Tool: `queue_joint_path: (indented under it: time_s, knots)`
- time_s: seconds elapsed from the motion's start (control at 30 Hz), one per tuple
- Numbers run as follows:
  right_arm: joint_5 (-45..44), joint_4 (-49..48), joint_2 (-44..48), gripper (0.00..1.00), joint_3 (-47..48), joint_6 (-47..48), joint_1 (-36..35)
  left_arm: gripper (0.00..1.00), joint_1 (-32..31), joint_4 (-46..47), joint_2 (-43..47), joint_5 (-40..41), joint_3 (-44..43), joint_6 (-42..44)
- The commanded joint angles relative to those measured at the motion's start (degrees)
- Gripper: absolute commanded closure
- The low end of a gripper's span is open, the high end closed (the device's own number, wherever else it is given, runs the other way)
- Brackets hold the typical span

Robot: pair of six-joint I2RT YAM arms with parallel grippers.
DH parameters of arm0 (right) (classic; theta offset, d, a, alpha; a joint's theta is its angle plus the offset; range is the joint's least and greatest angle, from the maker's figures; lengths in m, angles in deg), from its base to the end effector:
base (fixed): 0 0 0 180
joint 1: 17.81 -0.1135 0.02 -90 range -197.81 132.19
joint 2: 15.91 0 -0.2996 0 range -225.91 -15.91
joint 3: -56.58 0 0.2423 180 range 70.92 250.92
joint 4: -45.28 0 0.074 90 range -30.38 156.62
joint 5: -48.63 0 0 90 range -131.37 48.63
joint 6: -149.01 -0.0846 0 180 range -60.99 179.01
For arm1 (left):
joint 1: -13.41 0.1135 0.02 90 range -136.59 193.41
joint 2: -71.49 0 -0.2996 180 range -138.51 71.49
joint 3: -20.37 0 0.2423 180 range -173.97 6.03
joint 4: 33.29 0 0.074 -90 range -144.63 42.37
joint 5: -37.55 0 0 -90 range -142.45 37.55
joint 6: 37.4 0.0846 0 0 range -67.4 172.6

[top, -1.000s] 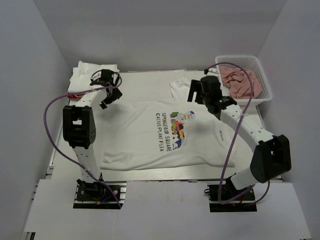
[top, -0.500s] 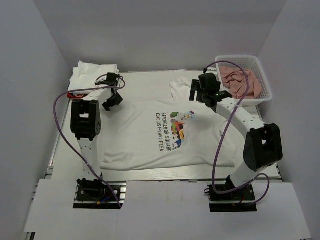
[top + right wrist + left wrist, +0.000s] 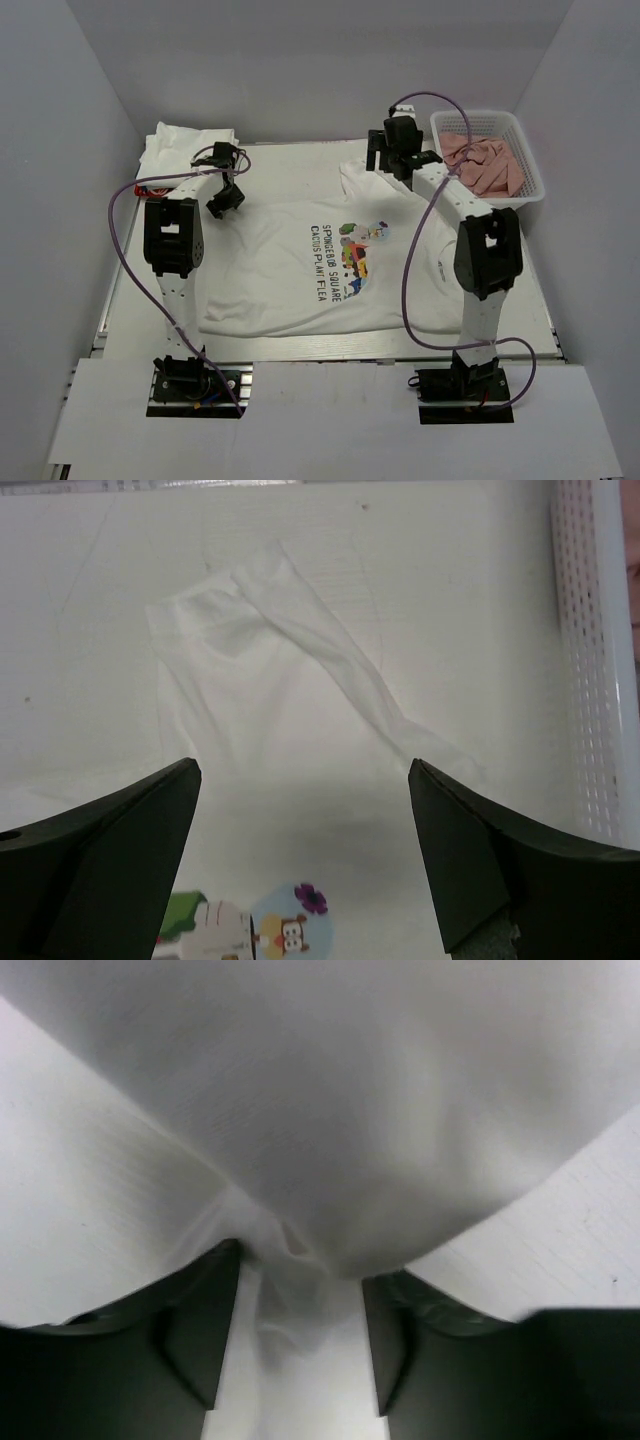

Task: Fold and stack the t-shirts

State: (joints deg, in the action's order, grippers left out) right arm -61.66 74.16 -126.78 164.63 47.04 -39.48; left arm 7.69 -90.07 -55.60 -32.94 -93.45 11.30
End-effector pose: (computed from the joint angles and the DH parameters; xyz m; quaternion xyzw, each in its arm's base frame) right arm 0.4748 0.1571 0.3009 0.0128 0.8639 -0.0085 0.5035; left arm 0.4893 -0.0206 0.1524 -0.3245 0.9153 0.0849 0.2231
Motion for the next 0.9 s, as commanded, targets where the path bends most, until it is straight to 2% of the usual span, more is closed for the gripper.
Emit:
queue_joint_path:
  time_s: [0.0, 0.1, 0.17, 0.33, 0.67, 0.87]
  knots:
    - [0.95, -2.50, -5.31, 0.10, 7.09, 3.96, 0.58, 0.35, 0.53, -3.88, 1.84, -0.18, 0.25, 0.25]
    - [2.45, -0.76, -13.55, 0.10, 14.29, 4.84, 0.75, 0.21, 0.53, -4.41, 2.98, 1.58, 0.25, 0.25]
    - [3.33, 0.48, -14.81, 0.10, 17.98, 5.02, 0.67, 0.17, 0.53, -4.41, 3.51, 2.11, 0.25, 0.25]
    - [4.47, -2.76, -14.29, 0.10, 15.10, 5.11, 0.75, 0.00, 0.53, -5.72, 4.04, 4.66, -0.80, 0.25]
    - [3.86, -3.73, -13.32, 0.10, 11.85, 5.29, 0.84, 0.00, 1.06, -6.78, 6.50, 7.20, -2.38, -0.54]
    - [3.60, -4.26, -12.27, 0.10, 8.69, 4.49, 0.84, 0.00, 1.58, -3.44, 6.24, 8.44, -0.09, 0.08]
